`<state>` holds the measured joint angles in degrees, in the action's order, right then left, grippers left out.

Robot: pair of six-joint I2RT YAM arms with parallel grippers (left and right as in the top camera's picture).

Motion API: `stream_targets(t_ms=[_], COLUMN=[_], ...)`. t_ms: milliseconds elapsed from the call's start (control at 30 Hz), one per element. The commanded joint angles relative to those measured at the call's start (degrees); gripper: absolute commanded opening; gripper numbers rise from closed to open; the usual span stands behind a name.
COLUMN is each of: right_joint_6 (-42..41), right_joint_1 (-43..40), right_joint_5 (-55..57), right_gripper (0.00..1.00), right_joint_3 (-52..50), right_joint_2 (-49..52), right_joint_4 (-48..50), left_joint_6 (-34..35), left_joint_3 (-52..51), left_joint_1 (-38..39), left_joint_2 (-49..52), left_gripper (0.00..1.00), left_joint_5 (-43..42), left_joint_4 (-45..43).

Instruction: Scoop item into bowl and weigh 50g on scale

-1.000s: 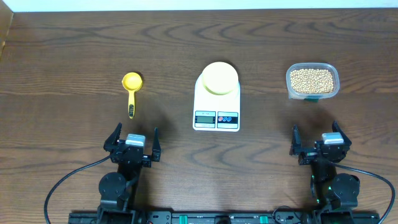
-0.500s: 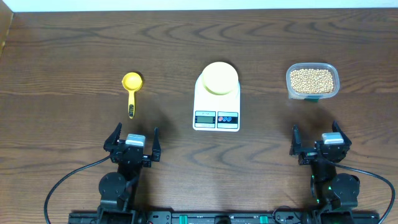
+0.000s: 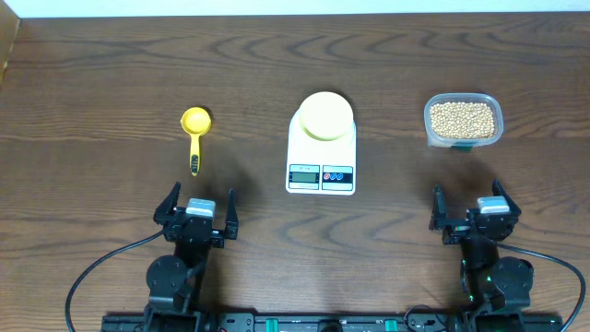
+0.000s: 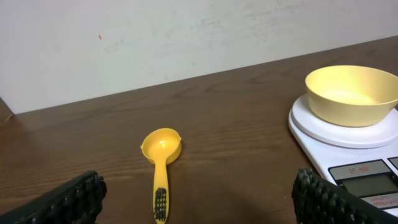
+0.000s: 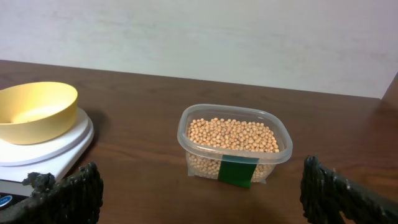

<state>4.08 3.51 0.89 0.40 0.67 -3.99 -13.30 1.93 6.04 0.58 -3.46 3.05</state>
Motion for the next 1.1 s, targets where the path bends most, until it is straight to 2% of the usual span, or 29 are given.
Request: stream_targets(t_ms=[0,1067], right_joint_6=[0.7,0.7], right_joint_1=[0.2,0.2], right_joint_5=[-0.2,-0.2], right_gripper=[0.99,0.99], right_joint_3=[-0.1,-0.1], right_joint_2=[-0.4,-0.4], right_joint_4=[-0.2,-0.2], left_joint_6=[0.5,0.5], left_joint_3=[-1.7,-1.7], left_joint_1=[-0.2,-0.2], left_joint_2=[-0.3,-0.3], left_gripper=[0.98,0.97], left_joint_5=[0.5,1.9], left_joint_4=[0.7,0.5])
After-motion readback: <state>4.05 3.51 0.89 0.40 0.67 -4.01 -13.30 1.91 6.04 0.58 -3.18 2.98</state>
